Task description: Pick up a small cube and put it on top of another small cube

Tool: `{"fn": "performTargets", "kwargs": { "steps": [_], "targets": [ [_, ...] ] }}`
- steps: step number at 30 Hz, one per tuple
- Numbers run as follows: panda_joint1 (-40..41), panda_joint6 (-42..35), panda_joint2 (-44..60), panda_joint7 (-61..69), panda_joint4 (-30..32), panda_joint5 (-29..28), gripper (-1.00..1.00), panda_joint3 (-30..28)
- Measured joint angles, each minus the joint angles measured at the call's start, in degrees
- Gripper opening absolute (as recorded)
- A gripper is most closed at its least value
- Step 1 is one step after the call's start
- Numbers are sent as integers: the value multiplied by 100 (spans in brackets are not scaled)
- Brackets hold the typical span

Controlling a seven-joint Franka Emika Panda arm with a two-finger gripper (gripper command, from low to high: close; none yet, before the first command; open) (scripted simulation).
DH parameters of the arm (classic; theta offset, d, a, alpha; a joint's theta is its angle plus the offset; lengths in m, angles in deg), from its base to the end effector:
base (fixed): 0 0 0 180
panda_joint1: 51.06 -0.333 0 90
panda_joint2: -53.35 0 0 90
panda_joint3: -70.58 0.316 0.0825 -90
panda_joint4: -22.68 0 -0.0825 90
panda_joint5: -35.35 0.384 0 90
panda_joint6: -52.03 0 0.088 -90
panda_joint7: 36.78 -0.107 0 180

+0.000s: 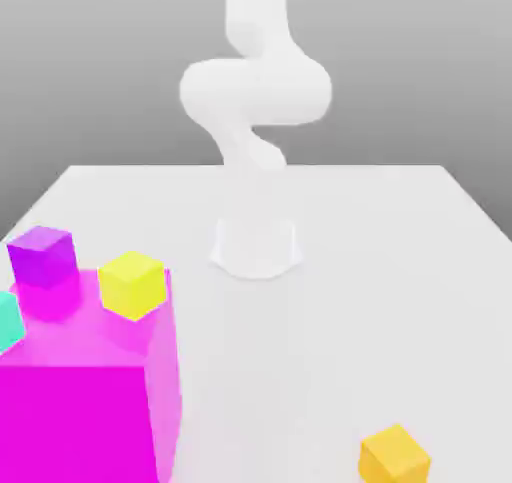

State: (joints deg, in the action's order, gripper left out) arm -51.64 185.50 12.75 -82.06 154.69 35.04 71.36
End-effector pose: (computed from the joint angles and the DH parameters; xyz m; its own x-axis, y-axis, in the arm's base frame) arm 0.3798 0.0107 0.6791 0.5368 -0.6928 0.4814 -0.5128 -0.7211 -0.4659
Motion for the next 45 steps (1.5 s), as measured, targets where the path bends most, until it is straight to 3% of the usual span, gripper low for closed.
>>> {"fn": "performTargets", "kwargs": {
  "steps": [19, 27, 32, 33, 40, 45],
  "targets": [
    [-517, 1282, 3982, 342, 175, -347, 0, 599],
    [-793, 1815, 5645, 480, 248, -499, 0, 727],
    [-988, 2545, 6682, 341, 93, -728, 0, 542],
    [-1006, 2635, 6796, 322, 72, -757, -100, 518],
    [-991, 2617, 6777, 316, 76, -765, -100, 533],
    [-821, 1864, 5865, 440, 231, -504, -100, 679]
  ]
}}
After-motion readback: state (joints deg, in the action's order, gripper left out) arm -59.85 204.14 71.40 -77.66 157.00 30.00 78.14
